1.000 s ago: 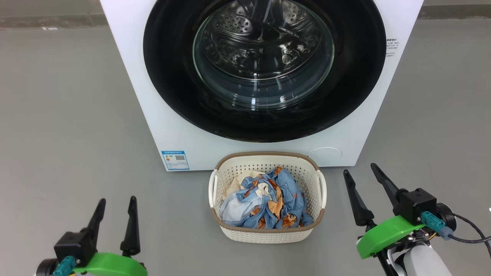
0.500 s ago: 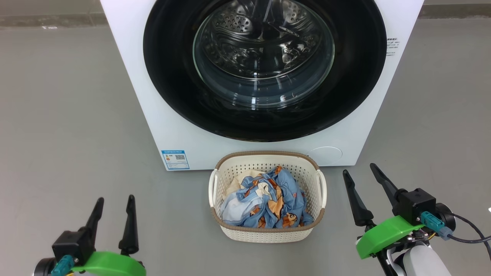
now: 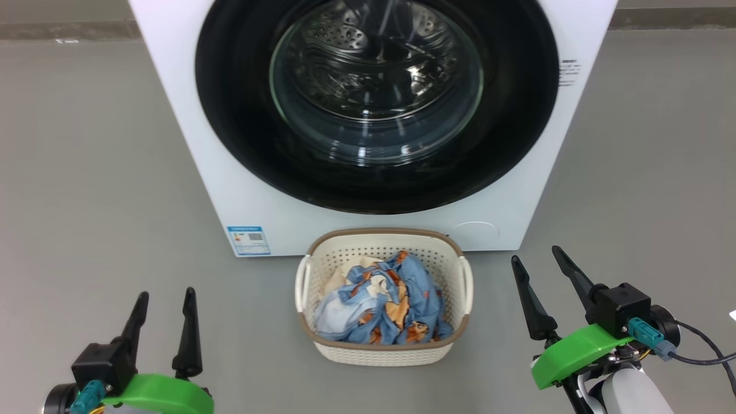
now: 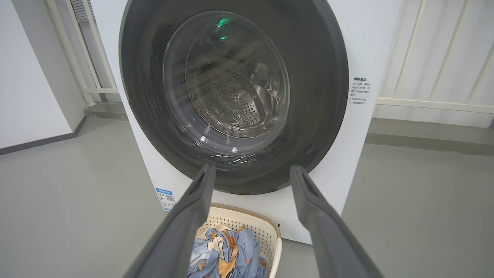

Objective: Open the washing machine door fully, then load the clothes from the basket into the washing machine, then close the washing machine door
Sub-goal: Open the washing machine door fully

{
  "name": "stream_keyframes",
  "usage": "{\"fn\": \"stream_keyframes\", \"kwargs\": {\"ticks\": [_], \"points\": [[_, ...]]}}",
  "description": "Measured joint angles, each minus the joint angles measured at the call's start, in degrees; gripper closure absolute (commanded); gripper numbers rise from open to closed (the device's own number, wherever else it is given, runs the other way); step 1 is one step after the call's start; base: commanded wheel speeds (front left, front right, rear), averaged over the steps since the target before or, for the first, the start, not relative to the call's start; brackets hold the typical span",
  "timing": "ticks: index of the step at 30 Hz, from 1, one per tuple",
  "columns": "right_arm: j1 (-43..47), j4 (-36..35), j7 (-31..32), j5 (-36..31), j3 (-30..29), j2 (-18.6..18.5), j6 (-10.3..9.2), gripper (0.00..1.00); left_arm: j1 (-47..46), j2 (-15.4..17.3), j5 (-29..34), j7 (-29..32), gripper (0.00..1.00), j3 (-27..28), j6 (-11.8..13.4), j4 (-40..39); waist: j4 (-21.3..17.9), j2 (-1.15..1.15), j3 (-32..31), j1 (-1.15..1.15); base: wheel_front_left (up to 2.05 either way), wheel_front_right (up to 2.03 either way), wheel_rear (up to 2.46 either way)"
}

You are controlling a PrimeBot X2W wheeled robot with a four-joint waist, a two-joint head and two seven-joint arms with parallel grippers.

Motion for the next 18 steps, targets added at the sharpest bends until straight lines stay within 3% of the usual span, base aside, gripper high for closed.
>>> {"fn": "stream_keyframes", "kwargs": {"ticks": [11, 18], "points": [[0.0, 0.0, 0.0, 0.0, -0.3, 0.0, 0.00, 0.00, 0.0, -0.1, -1.0, 0.0, 0.00, -0.7, 0.0, -0.3, -0.1, 0.00, 0.0, 0.00, 1.20, 1.20, -2.39], [0.0, 0.0, 0.0, 0.0, -0.5, -0.1, 0.00, 0.00, 0.0, -0.1, -1.3, 0.0, 0.00, -1.2, 0.0, -0.6, -0.2, 0.00, 0.0, 0.00, 0.74, 0.74, -1.48]]}}
